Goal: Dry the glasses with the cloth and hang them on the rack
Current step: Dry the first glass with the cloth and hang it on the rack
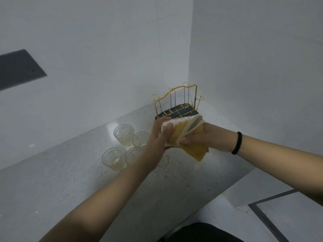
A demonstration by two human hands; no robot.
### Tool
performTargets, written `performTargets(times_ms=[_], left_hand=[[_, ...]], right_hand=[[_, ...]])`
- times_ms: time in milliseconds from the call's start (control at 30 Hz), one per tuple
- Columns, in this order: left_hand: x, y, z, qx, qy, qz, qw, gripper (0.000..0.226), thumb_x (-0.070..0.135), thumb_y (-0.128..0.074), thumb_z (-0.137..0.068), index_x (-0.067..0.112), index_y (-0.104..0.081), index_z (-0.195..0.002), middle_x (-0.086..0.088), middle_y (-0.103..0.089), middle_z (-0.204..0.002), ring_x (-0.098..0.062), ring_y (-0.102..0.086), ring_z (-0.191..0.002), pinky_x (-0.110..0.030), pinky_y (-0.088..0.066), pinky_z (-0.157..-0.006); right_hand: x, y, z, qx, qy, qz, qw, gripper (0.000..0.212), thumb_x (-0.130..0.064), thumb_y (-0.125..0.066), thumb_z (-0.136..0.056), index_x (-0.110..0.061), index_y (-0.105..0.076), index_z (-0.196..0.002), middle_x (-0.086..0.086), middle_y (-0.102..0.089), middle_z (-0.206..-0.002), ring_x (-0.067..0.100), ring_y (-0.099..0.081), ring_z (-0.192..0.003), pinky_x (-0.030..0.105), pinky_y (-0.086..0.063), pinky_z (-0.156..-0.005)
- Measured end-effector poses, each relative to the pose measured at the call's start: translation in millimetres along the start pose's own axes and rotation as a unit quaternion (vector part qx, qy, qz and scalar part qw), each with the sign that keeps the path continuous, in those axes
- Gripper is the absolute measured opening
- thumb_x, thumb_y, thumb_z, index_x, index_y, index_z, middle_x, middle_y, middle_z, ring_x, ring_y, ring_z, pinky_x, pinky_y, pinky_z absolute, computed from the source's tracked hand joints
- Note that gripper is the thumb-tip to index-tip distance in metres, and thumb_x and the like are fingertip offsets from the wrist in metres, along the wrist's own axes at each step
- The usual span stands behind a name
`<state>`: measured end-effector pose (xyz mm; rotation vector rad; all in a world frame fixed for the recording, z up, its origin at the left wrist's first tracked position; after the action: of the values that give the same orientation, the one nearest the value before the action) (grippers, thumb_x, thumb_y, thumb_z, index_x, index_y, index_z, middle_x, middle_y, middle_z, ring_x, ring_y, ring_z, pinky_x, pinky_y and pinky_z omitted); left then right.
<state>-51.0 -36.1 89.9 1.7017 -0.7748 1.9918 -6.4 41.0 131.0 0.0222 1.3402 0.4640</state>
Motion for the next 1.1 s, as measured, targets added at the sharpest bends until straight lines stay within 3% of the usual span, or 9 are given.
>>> performTargets(times_ms=[100,300,433,567,700,800,900,1033,1100], left_hand=[[-4.4,-2.3,-2.2,0.009,0.044,0.018,0.999,0.043,0.061,-0.052,-0.081,0.032,-0.049,-0.114,-0.008,-0.051,-0.119,-0.023,-0.062,-0.100,-0.029,-0.058,-0.070],[-17.8,-4.0,-6.2,-0.070,0.232,0.037,0.970,0.050,0.061,-0.049,-0.087,0.020,-0.063,-0.113,-0.005,-0.075,-0.097,-0.021,-0.073,-0.084,-0.034,-0.059,-0.068],[1.6,1.1,-8.5,-0.030,0.057,-0.043,0.997,0.043,0.052,-0.046,-0.095,0.024,-0.049,-0.128,-0.009,-0.056,-0.128,-0.011,-0.067,-0.098,-0.031,-0.059,-0.075],[32.3,0.7,2.8,0.051,-0.096,-0.097,0.989,0.024,0.061,-0.050,-0.080,0.045,-0.052,-0.098,0.009,-0.058,-0.102,-0.003,-0.061,-0.082,-0.018,-0.054,-0.065],[5.8,-2.5,-1.7,0.009,0.070,-0.033,0.997,0.049,0.070,-0.060,-0.072,0.033,-0.057,-0.104,-0.003,-0.064,-0.106,-0.016,-0.069,-0.085,-0.030,-0.057,-0.067],[-12.2,-7.1,2.2,-0.072,0.188,-0.057,0.978,0.051,0.069,-0.060,-0.072,0.026,-0.067,-0.099,-0.004,-0.075,-0.090,-0.017,-0.073,-0.074,-0.032,-0.058,-0.061],[-23.2,-4.7,8.7,-0.106,0.246,0.020,0.963,0.066,0.074,-0.055,-0.073,0.021,-0.067,-0.112,-0.009,-0.074,-0.105,-0.027,-0.072,-0.094,-0.038,-0.059,-0.072],[-5.1,0.7,3.7,-0.030,0.049,-0.008,0.998,0.042,0.063,-0.055,-0.080,0.037,-0.056,-0.114,-0.010,-0.053,-0.126,-0.029,-0.061,-0.106,-0.035,-0.058,-0.075],[-1.3,3.2,6.3,0.016,-0.001,-0.020,1.000,0.043,0.061,-0.055,-0.079,0.033,-0.052,-0.111,-0.009,-0.054,-0.117,-0.027,-0.061,-0.100,-0.030,-0.056,-0.071]], right_hand=[[11.6,2.0,-2.8,0.019,-0.056,0.060,0.996,0.080,-0.067,-0.065,-0.059,-0.021,-0.047,-0.122,0.004,-0.060,-0.106,0.022,-0.061,-0.090,0.031,-0.052,-0.078],[-5.0,-17.2,4.9,0.028,0.120,0.370,0.921,0.048,-0.034,-0.055,-0.088,-0.015,-0.048,-0.131,0.002,-0.052,-0.131,0.013,-0.047,-0.117,-0.003,-0.018,-0.091],[-5.9,5.3,1.8,0.052,0.065,0.119,0.989,0.027,-0.038,-0.063,-0.080,-0.032,-0.056,-0.105,-0.009,-0.063,-0.103,0.008,-0.061,-0.091,0.011,-0.049,-0.071],[11.2,-2.7,-1.6,0.012,-0.028,-0.101,0.994,0.067,-0.043,-0.070,-0.064,-0.018,-0.049,-0.123,0.010,-0.060,-0.116,0.028,-0.059,-0.103,0.038,-0.051,-0.086],[-1.1,-29.1,8.5,-0.027,0.086,0.328,0.940,0.017,-0.032,-0.053,-0.089,-0.026,-0.051,-0.105,-0.008,-0.059,-0.101,0.006,-0.057,-0.088,0.019,-0.049,-0.076],[-0.5,-45.6,14.5,0.006,0.154,0.505,0.849,0.030,-0.029,-0.043,-0.092,-0.018,-0.052,-0.119,0.000,-0.056,-0.120,0.015,-0.051,-0.107,0.022,-0.035,-0.101],[-6.4,-32.9,10.1,0.015,0.140,0.396,0.907,0.035,-0.032,-0.047,-0.093,-0.015,-0.052,-0.123,0.002,-0.056,-0.123,0.016,-0.053,-0.107,0.019,-0.036,-0.095],[5.3,-16.6,0.9,-0.031,-0.021,-0.020,0.999,0.041,-0.030,-0.058,-0.084,-0.019,-0.046,-0.122,0.001,-0.057,-0.112,0.013,-0.059,-0.097,0.021,-0.050,-0.080],[5.5,-16.8,0.6,-0.035,-0.028,0.001,0.999,0.044,-0.038,-0.057,-0.079,-0.022,-0.043,-0.118,-0.007,-0.056,-0.098,0.005,-0.061,-0.088,0.013,-0.049,-0.067]])
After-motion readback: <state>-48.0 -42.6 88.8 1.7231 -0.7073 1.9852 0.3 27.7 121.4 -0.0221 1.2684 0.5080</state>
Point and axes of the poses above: each hand's wrist, its own z-axis away from the middle knuckle, its own y-axis out of the back of the hand, x = y × z, the point moved 10 cm from there along -z, towards the middle knuckle
